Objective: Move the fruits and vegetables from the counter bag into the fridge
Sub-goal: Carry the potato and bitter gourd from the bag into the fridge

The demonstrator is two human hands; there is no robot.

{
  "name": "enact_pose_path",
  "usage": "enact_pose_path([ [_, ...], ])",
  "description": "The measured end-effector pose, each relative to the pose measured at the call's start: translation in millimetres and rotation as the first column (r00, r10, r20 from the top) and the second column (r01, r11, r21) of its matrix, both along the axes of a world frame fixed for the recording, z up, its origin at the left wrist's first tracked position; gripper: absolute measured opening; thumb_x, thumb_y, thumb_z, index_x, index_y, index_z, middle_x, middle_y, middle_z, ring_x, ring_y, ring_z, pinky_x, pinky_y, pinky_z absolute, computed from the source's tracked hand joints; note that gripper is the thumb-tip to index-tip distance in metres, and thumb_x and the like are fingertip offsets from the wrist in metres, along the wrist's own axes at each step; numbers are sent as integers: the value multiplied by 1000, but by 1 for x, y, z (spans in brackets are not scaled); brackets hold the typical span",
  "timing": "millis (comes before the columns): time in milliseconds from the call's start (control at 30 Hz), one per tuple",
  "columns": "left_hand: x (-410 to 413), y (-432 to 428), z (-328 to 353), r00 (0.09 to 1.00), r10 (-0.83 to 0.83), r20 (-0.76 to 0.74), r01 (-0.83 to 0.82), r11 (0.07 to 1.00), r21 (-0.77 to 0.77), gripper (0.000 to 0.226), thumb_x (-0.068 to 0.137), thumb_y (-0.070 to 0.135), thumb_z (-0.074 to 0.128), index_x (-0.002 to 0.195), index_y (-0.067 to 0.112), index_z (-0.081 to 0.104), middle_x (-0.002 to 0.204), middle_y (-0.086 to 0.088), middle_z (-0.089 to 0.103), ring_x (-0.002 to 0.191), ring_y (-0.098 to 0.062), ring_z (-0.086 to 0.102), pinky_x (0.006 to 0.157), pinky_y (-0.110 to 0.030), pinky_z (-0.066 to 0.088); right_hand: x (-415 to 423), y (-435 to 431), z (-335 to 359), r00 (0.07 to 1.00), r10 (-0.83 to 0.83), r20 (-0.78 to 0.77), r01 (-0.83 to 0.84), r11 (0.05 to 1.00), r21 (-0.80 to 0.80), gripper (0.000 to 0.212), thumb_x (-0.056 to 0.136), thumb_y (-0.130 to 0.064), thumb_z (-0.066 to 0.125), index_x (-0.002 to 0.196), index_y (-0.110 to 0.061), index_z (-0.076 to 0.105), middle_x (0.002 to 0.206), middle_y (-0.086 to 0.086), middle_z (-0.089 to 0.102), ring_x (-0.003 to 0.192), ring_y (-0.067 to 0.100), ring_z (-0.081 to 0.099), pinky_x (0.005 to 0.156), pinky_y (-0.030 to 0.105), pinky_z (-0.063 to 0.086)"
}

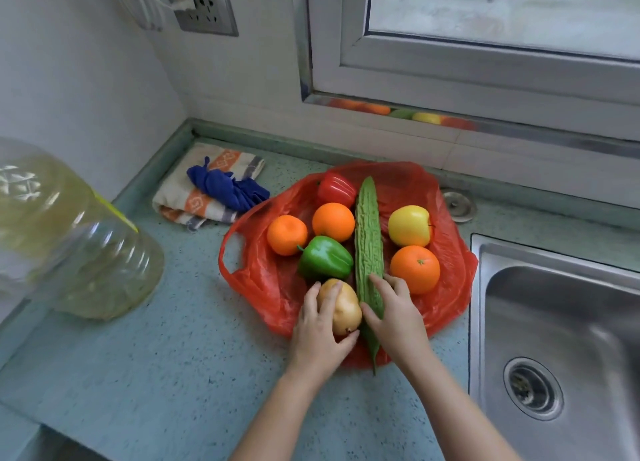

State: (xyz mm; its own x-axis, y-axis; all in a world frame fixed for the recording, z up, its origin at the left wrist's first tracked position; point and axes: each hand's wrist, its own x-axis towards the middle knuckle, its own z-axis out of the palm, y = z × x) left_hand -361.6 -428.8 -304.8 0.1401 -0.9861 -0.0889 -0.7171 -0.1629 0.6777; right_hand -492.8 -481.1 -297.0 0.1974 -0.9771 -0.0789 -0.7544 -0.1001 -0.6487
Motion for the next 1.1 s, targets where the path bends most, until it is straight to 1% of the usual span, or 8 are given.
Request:
enact_pose_path([
  [167,6,1,-3,998,29,-62,-31,999,-40,75,71,29,74,136,29,36,140,-3,30,126,-20,38,97,-25,38,7,-6,-4,996,-50,77,45,996,74,63,85,-25,64,141,-24,35,139,9,36,127,22,40,94,30,39],
  [300,10,2,-3,996,47,-72,-50,998,-45,74,71,29,74,135,26,37,136,-1,33,122,-18,41,91,-19,38,14,-7,-10,983,-130,132,114,986,118,69,81,-24,67,141,-28,33,125,13,45,118,29,44,97,36,38],
  [500,11,3,1,993,88,-75,-92,995,-49,73,72,27,73,135,23,38,136,-1,36,119,-20,45,87,-20,38,18,-4,-12,957,-192,219,162,976,146,67,81,-20,67,139,-31,35,118,12,47,115,28,44,98,33,34],
  [633,12,10,1,983,135,-124,-145,986,-79,68,71,24,74,132,21,43,131,-1,43,115,-17,48,88,-17,38,17,-1,-8,939,-207,275,172,974,147,64,81,-17,66,137,-30,38,116,9,47,115,23,44,95,24,31],
  [733,13,12,4,963,189,-193,-210,973,-93,65,69,18,75,127,21,48,125,0,47,105,-11,48,81,2,29,17,4,-2,921,-222,319,187,973,136,61,81,-14,65,136,-27,42,113,5,45,111,17,45,90,17,27],
  [800,14,13,8,948,209,-242,-242,964,-114,64,67,14,76,125,22,50,120,2,48,102,-11,49,78,6,27,15,7,2,911,-224,346,190,973,129,59,81,-13,65,135,-26,44,112,4,45,108,14,44,90,18,27],
  [967,19,23,27,915,215,-342,-276,951,-138,64,70,12,76,119,36,43,119,5,47,98,1,50,74,3,34,9,19,16,909,-212,358,194,977,87,57,81,-12,65,133,-24,47,110,2,46,97,8,42,85,14,28],
  [1100,27,29,44,901,171,-398,-257,951,-174,64,71,15,76,123,37,43,124,1,50,104,-11,53,75,-2,40,5,25,33,906,-194,376,199,980,27,55,80,-12,66,130,-29,49,107,0,49,93,3,44,75,-1,30],
])
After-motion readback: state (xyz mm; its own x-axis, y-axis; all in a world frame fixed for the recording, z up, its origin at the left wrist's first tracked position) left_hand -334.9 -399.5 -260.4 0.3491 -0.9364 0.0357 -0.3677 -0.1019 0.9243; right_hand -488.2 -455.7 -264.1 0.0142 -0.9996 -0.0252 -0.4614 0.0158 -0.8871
